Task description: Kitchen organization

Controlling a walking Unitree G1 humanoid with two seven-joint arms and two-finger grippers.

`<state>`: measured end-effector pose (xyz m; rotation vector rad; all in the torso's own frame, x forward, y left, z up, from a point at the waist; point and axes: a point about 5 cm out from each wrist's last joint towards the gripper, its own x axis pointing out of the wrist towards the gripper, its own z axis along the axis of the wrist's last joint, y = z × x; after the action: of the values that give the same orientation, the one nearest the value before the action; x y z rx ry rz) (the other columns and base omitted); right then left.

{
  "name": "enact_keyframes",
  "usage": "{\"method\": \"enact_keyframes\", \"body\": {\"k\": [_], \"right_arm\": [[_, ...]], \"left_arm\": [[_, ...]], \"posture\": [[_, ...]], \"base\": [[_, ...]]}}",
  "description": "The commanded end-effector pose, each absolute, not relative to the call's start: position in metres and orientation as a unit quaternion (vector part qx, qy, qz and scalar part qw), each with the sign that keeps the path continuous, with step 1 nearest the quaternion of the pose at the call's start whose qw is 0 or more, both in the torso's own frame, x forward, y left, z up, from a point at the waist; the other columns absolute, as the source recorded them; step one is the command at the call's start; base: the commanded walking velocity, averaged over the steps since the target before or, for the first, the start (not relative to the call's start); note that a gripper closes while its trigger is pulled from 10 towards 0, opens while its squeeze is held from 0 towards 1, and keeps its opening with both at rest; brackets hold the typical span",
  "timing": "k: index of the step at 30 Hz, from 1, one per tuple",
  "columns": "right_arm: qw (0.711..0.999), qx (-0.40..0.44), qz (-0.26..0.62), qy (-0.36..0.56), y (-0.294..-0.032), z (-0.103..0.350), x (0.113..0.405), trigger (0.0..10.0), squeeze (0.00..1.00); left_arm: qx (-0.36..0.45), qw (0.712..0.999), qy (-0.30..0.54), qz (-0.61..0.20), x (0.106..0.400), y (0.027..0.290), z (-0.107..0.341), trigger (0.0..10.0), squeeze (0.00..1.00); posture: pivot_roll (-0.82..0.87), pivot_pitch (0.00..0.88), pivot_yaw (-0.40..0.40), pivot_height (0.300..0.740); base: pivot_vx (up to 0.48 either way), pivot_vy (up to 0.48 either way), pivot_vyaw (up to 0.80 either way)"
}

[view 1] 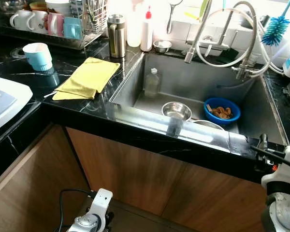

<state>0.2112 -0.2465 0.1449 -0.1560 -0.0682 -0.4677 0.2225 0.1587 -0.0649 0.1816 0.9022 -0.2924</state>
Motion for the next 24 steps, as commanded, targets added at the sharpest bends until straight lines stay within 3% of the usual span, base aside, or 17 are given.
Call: {"method": "enact_keyframes", "body": {"k": [1,17,24], "right_arm": [[0.963,-0.089,-0.254,-0.018,-0.254,0.143,0.21,10.0,0.0],[0.922,-0.084,-0.379,0.016,-0.289,0.141,0.199,10.0,0.0],[0.922,-0.079,-0.379,0.008,-0.287,0.146,0.205,10.0,0.0]], "left_arm": [[0.093,0.877,0.449,-0.148,0.214,0.158,-0.07,10.0,0.0],[0.087,0.878,0.447,-0.151,0.214,0.155,-0.07,10.0,0.0],[0.085,0.879,0.446,-0.147,0.215,0.156,-0.069,10.0,0.0]], "posture": [[0.12,0.03,-0.076,0.732],[0.13,0.044,-0.079,0.732],[0.14,0.05,-0.077,0.732]], "base": [[0.0,0.0,0.0],[0.0,0.0,0.0],[0.0,0.0,0.0]]}}
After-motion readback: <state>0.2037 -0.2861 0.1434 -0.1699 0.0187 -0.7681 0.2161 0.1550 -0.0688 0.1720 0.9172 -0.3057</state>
